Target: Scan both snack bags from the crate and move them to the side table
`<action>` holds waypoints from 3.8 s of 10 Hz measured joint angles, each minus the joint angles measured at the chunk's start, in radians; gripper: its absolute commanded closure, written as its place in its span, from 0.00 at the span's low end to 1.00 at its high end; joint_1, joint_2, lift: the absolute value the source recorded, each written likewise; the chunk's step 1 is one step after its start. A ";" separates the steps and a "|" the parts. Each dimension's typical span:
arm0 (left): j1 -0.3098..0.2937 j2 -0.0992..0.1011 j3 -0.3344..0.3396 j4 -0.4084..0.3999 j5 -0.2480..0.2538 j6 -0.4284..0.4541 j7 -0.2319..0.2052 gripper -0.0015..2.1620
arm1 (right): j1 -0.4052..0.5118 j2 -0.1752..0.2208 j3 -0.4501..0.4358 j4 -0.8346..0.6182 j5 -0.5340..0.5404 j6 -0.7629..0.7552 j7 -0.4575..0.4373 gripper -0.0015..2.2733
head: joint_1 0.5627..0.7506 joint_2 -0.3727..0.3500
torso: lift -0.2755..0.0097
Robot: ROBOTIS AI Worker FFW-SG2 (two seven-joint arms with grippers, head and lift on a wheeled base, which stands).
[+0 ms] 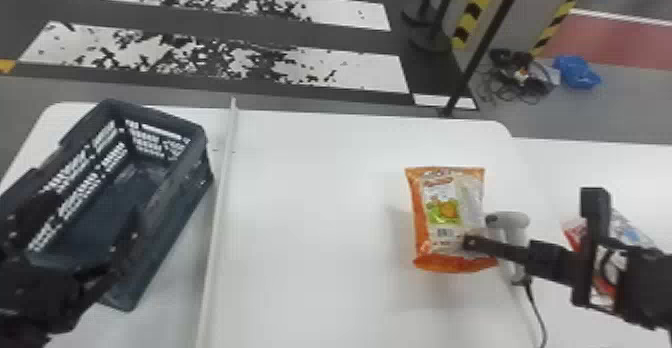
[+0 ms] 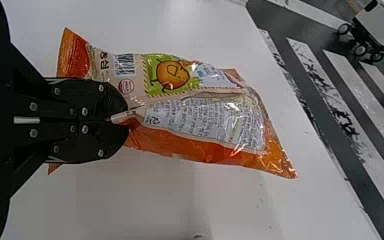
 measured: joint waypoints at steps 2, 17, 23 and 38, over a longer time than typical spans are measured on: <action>0.000 0.000 0.000 -0.001 0.000 -0.001 0.000 0.04 | -0.003 -0.004 -0.102 -0.017 -0.079 0.014 -0.035 0.99 | 0.70 0.16 | 0.70; 0.008 -0.003 0.007 -0.004 -0.002 -0.013 0.000 0.04 | -0.301 -0.194 -0.229 0.749 -0.146 -0.681 -0.714 0.99 | 0.70 0.03 | 0.70; 0.012 0.006 0.008 -0.004 0.004 -0.032 0.000 0.04 | -0.326 -0.186 -0.227 0.856 -0.168 -0.814 -0.777 0.00 | 0.70 0.03 | 0.70; 0.037 -0.012 0.002 -0.049 -0.022 -0.034 0.007 0.04 | 0.305 0.263 0.139 -0.234 0.004 -1.213 -0.815 0.04 | 0.70 0.08 | 0.70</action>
